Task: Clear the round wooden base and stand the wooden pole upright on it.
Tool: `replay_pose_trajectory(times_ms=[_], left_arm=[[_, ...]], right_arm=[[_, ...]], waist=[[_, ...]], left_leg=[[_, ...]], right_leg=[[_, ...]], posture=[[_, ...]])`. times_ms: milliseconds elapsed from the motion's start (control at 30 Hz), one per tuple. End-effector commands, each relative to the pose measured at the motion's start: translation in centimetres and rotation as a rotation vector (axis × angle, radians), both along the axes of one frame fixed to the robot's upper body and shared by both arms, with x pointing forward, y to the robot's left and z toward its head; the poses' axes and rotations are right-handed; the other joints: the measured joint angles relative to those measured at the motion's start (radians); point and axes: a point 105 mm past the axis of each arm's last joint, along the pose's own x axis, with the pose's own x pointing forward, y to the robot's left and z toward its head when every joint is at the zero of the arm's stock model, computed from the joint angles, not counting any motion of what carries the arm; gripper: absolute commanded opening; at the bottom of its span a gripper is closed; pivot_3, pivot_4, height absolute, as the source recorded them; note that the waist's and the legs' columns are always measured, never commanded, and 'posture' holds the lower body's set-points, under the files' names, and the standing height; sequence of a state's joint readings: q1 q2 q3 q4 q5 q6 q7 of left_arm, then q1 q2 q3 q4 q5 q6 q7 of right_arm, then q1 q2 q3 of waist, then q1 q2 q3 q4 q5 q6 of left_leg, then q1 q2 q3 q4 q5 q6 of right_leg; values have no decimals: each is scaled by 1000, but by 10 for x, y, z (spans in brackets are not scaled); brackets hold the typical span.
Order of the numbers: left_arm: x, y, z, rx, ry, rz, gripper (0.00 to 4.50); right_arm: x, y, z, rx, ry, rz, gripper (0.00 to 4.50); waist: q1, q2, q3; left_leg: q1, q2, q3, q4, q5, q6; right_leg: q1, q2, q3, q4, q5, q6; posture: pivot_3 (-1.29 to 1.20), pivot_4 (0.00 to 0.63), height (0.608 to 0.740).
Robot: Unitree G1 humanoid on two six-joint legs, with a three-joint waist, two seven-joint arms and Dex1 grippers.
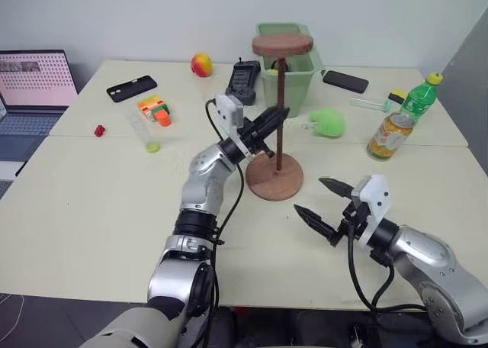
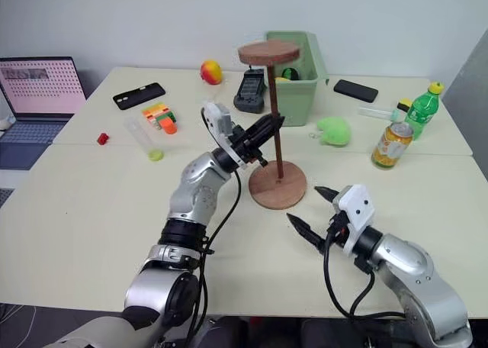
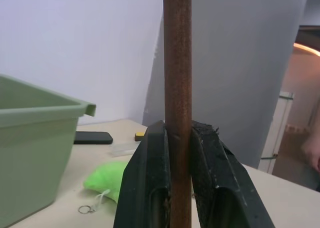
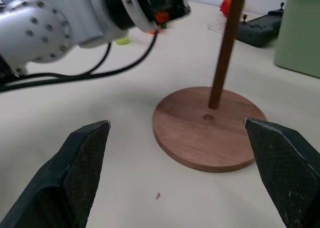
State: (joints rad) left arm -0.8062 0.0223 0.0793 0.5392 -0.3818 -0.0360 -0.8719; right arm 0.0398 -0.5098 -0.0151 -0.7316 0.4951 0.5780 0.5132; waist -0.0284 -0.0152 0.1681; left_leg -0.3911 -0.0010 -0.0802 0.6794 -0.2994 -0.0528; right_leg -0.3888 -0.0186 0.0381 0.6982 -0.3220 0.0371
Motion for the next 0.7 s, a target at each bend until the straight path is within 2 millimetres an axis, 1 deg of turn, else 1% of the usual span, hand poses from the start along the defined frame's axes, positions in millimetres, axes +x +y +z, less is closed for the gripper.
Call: replay_pose_trajectory(times_ms=[33, 200, 333, 433, 600, 700], left_arm=[[0, -4, 8, 23, -82, 1, 253], [5, 2, -1, 77, -102, 35, 253], [9, 8, -2, 73, -94, 54, 253], [10, 10, -7, 87, -95, 63, 253], [13, 10, -14, 62, -50, 65, 253], [12, 3, -16, 57, -43, 47, 253]], right_arm=[[-5, 0, 8, 26, -9, 10, 4500], [-2, -1, 4, 30, 6, -9, 4500], [-2, -2, 4, 39, 8, -19, 4500], [2, -2, 4, 37, 5, -19, 4500], [5, -1, 8, 44, -4, -21, 4500], [7, -1, 11, 48, -9, -26, 4500]], waist=[[0, 0, 0], [0, 0, 0], [0, 0, 0], [0, 0, 0], [0, 0, 0], [0, 0, 0]], left_leg=[[0, 0, -1, 0, 0, 0], [0, -1, -2, 0, 0, 0], [0, -1, -3, 0, 0, 0], [0, -2, -3, 0, 0, 0], [1, -2, -3, 0, 0, 0], [1, -2, -3, 0, 0, 0]], right_leg=[[0, 0, 0, 0, 0, 0], [0, 0, 0, 0, 0, 0], [0, -1, 0, 0, 0, 0], [0, -1, 0, 0, 0, 0], [0, -1, 0, 0, 0, 0], [1, -1, 0, 0, 0, 0]], posture=[[0, 150, 740], [0, 150, 740], [0, 150, 740], [0, 150, 740], [0, 150, 740], [0, 150, 740]])
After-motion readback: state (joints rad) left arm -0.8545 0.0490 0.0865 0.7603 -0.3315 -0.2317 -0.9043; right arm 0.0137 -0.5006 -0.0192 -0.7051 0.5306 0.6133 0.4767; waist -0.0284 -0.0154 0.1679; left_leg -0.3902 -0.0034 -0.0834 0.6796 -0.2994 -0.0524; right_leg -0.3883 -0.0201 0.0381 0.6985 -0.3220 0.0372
